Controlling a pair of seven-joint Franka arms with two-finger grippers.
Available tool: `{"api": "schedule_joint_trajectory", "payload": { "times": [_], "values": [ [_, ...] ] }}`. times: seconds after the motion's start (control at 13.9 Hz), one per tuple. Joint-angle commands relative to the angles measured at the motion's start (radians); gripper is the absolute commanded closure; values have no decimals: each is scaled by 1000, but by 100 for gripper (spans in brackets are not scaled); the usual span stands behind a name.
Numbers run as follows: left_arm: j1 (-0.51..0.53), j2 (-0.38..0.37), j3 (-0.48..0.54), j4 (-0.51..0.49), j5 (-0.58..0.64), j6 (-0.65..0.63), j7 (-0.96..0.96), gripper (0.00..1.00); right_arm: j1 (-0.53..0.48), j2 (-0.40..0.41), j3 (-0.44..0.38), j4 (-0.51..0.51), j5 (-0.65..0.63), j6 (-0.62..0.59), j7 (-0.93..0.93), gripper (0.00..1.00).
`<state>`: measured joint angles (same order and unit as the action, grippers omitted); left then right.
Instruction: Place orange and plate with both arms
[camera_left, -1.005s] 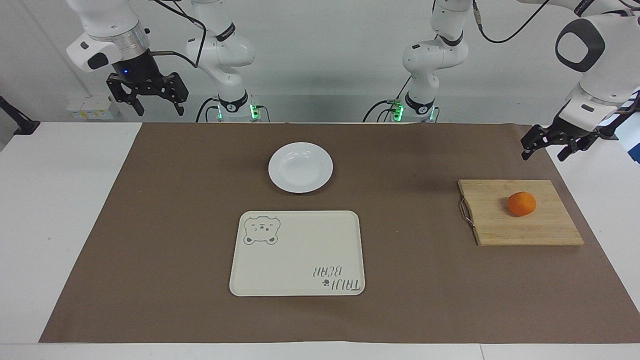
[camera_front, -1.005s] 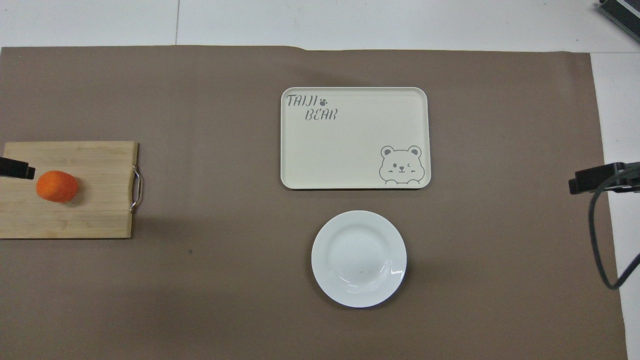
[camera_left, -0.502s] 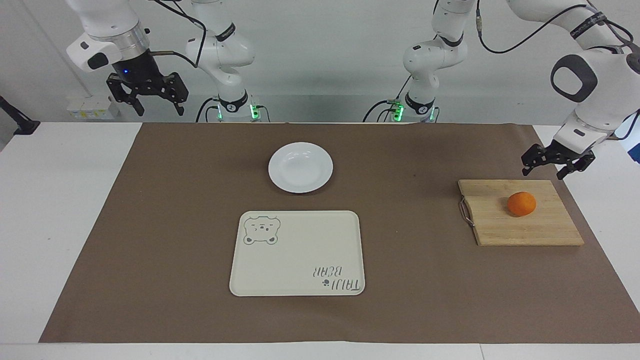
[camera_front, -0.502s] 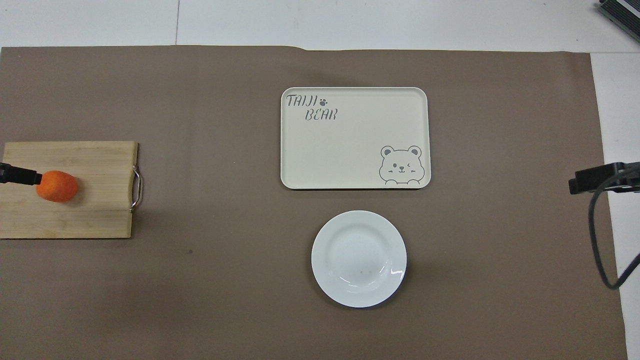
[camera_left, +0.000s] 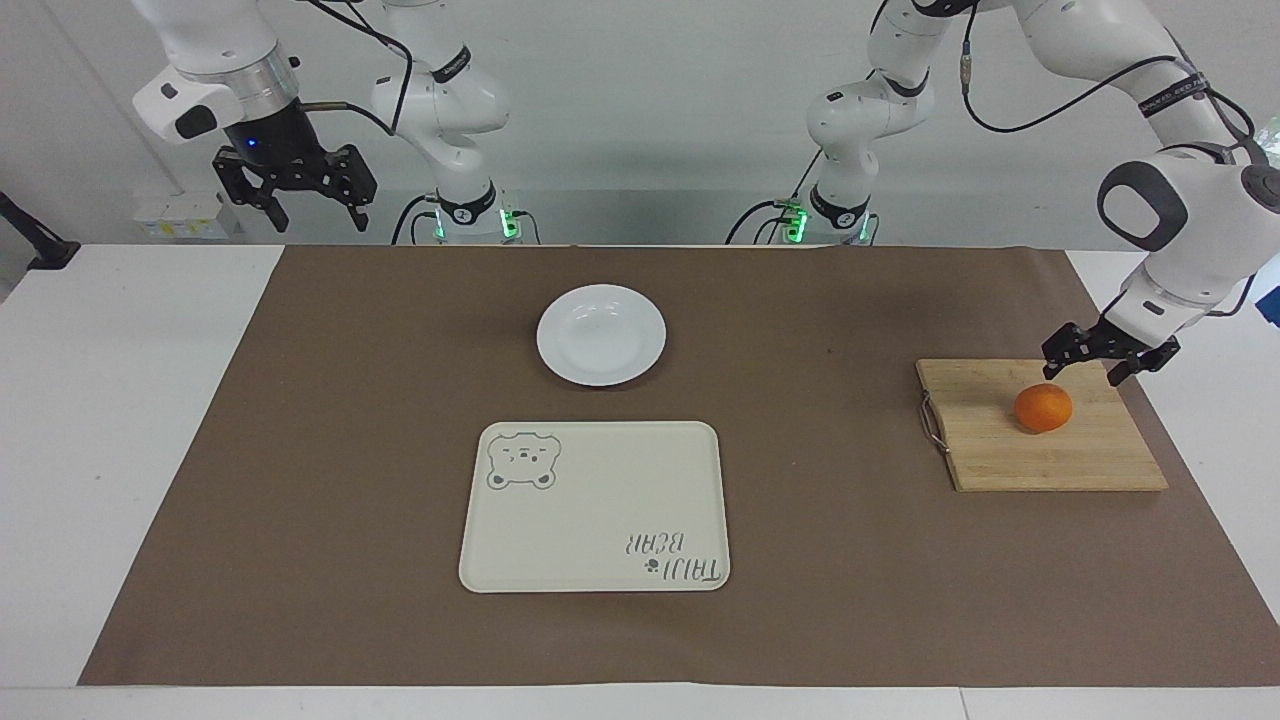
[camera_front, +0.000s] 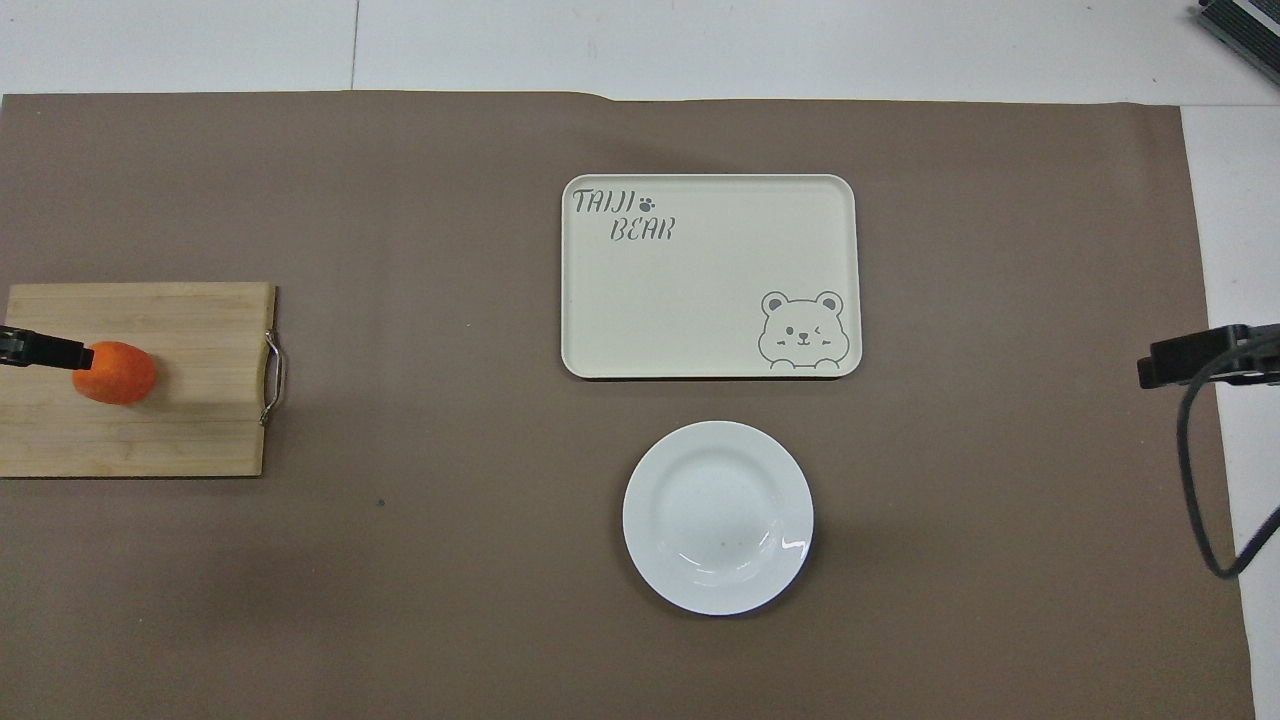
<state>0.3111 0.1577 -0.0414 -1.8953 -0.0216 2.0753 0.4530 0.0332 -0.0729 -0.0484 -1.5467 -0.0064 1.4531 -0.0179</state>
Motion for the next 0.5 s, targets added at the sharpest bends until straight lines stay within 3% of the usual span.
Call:
{"api": "schedule_joint_trajectory", "payload": {
  "times": [0.0, 0.43],
  "values": [
    [14, -4, -9, -62, -17, 83, -4, 0, -7, -16, 4, -19, -9, 6, 9, 0],
    [13, 17, -9, -85, -18, 129, -16, 0, -7, -16, 4, -19, -9, 6, 9, 0]
  ]
}}
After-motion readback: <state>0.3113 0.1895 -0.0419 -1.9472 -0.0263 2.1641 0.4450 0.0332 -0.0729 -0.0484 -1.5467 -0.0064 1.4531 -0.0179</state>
